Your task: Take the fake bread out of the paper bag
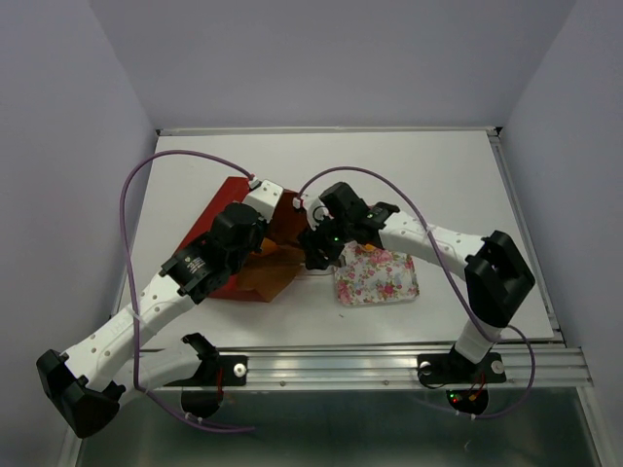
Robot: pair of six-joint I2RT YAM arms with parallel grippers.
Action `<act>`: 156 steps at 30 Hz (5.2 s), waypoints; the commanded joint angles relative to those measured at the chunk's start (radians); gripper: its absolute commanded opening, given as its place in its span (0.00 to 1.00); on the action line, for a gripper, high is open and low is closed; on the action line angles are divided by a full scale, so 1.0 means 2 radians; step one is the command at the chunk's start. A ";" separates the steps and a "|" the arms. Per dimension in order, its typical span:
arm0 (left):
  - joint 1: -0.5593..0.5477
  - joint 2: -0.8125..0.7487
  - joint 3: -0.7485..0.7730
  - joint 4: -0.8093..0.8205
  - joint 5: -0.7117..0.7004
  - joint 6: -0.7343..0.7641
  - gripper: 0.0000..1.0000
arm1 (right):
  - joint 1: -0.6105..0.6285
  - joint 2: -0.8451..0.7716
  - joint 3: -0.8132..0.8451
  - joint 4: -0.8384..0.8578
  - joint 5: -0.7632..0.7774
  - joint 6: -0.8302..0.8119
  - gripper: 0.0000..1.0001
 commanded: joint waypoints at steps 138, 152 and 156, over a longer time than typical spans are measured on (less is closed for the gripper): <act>-0.008 0.004 0.043 0.029 -0.042 -0.033 0.00 | 0.003 -0.372 0.055 -0.377 0.230 0.314 0.46; -0.009 0.003 0.043 0.037 -0.037 -0.037 0.00 | 0.003 -0.256 0.001 -0.070 0.059 0.219 0.49; -0.009 0.009 0.041 0.039 -0.035 -0.036 0.00 | 0.003 -0.211 -0.005 -0.017 0.070 0.238 0.49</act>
